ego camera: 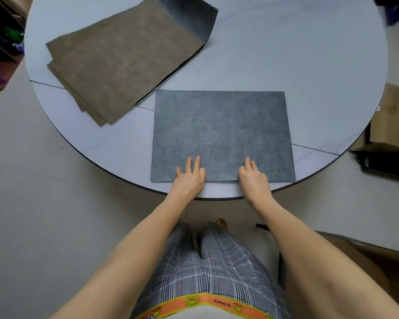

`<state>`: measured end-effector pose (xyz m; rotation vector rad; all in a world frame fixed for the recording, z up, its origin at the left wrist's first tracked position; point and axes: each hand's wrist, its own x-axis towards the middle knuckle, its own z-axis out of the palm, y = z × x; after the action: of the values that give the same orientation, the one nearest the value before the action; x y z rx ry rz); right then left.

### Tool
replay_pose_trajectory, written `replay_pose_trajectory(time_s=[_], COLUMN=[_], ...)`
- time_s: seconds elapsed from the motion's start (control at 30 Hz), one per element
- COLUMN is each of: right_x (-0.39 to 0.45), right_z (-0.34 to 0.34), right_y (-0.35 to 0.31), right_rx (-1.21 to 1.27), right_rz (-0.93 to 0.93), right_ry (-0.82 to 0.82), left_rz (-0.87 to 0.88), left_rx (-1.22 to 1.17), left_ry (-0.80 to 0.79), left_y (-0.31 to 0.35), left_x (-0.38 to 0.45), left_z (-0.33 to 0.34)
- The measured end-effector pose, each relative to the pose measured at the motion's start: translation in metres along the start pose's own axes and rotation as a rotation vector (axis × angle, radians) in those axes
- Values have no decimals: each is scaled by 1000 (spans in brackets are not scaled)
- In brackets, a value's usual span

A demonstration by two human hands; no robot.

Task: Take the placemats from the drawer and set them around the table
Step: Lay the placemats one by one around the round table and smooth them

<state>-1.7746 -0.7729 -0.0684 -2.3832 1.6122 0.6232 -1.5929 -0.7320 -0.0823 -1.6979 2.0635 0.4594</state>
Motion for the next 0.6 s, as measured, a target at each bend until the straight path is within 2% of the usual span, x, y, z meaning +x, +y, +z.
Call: replay_pose_trajectory(time_s=[0.6], right_x=[-13], right_z=[12], right_y=[-5], right_rx=[91], right_rz=[26], right_ry=[6], left_rz=[13], left_rx=[-55], left_ry=[41], left_y=[0], left_x=[-21], left_z=[16])
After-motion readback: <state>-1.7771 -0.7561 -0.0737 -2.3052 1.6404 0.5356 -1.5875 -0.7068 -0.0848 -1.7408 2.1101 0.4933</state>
